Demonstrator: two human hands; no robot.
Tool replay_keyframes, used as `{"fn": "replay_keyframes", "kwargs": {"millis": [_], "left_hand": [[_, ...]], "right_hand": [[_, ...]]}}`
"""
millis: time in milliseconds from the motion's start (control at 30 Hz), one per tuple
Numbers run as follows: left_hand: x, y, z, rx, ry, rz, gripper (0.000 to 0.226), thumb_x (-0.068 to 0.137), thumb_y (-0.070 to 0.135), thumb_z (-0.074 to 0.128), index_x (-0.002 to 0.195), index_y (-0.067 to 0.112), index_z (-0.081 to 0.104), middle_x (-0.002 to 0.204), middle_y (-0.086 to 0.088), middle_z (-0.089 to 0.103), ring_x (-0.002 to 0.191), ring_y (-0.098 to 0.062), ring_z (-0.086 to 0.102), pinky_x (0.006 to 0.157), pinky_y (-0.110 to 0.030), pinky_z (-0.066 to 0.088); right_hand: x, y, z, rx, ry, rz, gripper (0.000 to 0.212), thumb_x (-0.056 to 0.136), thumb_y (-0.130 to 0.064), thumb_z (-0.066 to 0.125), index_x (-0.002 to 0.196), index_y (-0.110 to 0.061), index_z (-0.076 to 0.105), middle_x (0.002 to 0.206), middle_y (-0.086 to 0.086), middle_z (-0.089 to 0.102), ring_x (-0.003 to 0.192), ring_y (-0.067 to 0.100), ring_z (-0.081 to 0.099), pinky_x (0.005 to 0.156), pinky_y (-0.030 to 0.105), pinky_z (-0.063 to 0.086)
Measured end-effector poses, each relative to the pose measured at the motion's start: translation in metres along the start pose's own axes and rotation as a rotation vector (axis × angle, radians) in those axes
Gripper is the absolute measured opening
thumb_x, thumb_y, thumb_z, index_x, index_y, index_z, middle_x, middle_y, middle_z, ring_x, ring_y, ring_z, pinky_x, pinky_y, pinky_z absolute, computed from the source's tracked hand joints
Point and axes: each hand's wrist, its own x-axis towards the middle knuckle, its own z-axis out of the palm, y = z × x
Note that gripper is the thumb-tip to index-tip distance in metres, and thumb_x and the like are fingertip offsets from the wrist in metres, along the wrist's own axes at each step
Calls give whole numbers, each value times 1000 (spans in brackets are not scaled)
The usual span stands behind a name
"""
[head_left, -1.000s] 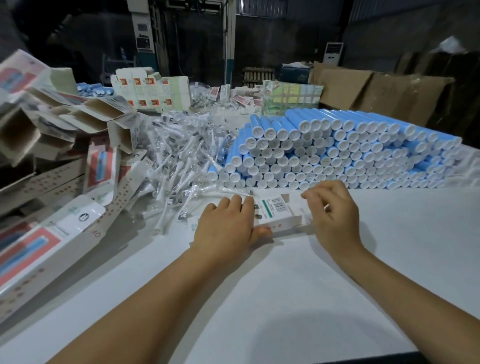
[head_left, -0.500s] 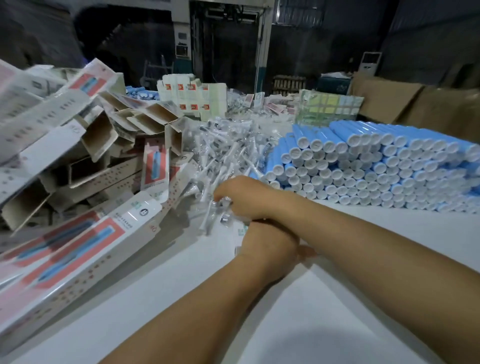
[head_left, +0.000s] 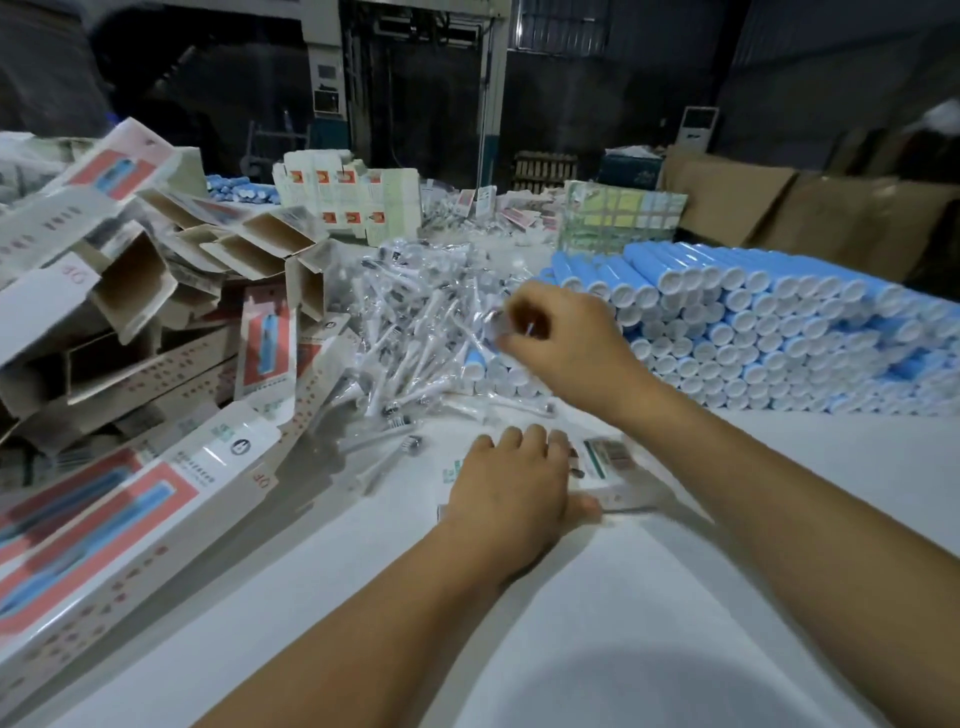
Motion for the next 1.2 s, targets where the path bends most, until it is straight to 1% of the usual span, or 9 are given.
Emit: {"fn": "replay_keyframes", "kwargs": {"millis": [133,267,400,533,633,767,900,1033,1200], "left_hand": [[2,-2,1,-94,133,29,70,87,72,32,127,16,39,119,-5,50,108,-27,47,82,-38,35],[5,-1,3,-136,127,-19,69,85,73,33,129,20,39,120,-1,50,110,-24,46,84,-36,35],[3,-1,3,-113,146,-34,72,85,74,31,131,20,38,119,1,50,109,-23,47,83,-35,35],[2,-1,4,-98,167,-52,72,84,75,31,131,21,38,118,2,50,108,-22,47,83,-35,35],[0,2,3,-76,175,-43,74,83,77,31,130,20,38,117,2,51,107,-22,48,83,-35,36],[1,6,2,-58,168,-38,81,81,78,27,135,19,35,120,2,50,109,-22,48,85,-35,37],[3,2,1,-44,153,-56,78,83,75,21,136,20,33,121,2,49,110,-21,47,85,-34,36],[5,-4,0,-97,160,-96,69,88,70,23,134,20,35,120,2,50,111,-22,47,83,-34,35],[9,-11,-1,-120,124,-165,70,88,70,25,137,19,32,123,0,49,116,-24,46,84,-36,36]], "right_hand": [[-57,49,-57,395,520,291,51,87,-8,66,122,-37,42,53,4,57,45,12,53,44,22,47],[-98,86,-52,595,768,681,19,90,-2,59,106,-9,54,60,9,57,38,11,53,39,23,47],[-101,89,-31,696,730,779,11,87,1,61,86,-10,58,67,11,60,43,15,60,41,24,49],[-103,86,-18,580,634,843,3,84,-11,69,82,-14,69,58,-2,67,55,13,61,63,32,53],[-106,82,-13,440,615,860,7,77,-22,74,82,-22,69,72,-6,70,70,13,63,76,35,51],[-110,71,-5,375,542,813,16,80,-31,73,70,-21,64,66,-7,70,71,15,68,68,34,53],[-108,64,0,435,470,783,26,94,-39,52,74,-27,64,78,-12,69,74,4,63,58,14,44],[-114,66,-14,363,637,702,24,94,-26,51,74,-33,63,94,-14,60,84,2,56,72,19,40],[-120,58,-7,326,546,674,23,92,-22,56,73,-22,70,83,-15,68,81,10,61,79,33,48]]}}
